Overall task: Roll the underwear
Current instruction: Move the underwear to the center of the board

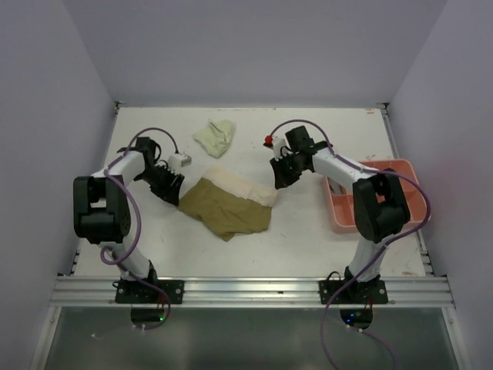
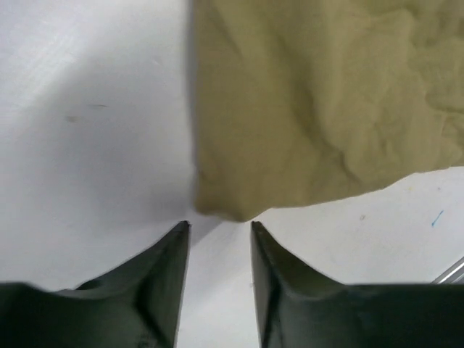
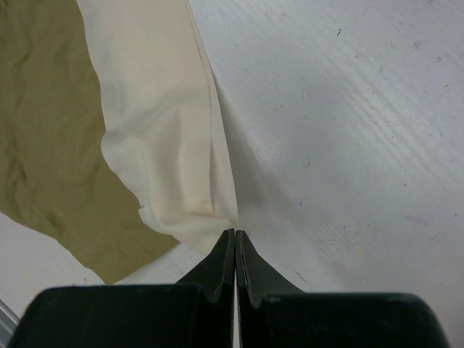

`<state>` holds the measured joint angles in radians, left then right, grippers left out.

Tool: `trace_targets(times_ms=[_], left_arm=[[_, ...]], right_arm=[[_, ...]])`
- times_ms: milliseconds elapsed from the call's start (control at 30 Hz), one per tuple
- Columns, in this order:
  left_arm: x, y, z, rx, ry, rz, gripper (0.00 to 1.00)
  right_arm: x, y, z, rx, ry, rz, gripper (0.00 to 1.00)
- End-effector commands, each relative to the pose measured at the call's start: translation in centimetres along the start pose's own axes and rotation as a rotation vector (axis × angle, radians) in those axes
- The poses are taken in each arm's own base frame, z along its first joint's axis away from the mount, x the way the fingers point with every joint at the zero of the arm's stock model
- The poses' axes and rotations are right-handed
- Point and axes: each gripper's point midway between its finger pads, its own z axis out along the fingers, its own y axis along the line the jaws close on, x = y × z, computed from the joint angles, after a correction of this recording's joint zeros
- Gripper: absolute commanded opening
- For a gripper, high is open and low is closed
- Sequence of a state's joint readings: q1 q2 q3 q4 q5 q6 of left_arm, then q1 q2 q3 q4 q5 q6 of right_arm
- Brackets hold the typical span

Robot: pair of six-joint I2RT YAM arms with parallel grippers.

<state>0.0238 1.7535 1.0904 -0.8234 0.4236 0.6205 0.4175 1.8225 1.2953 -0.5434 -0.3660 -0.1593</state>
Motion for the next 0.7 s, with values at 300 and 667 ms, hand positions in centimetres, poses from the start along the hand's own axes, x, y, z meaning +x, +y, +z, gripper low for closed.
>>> trace_targets(times_ms=[300,667], left_arm=[[-19.2,4.6,-1.6,0.025,-0.437,0.062,0.54],[-22.5,1.7,4.2,0.165,-0.441,0.057,0.48]], right_arm=[[4.7,-2.0,2.5,-0.008,0.179,-0.013,0.0],[4.1,-2.2,2.2,-0.017,0.177,-0.007,0.0]])
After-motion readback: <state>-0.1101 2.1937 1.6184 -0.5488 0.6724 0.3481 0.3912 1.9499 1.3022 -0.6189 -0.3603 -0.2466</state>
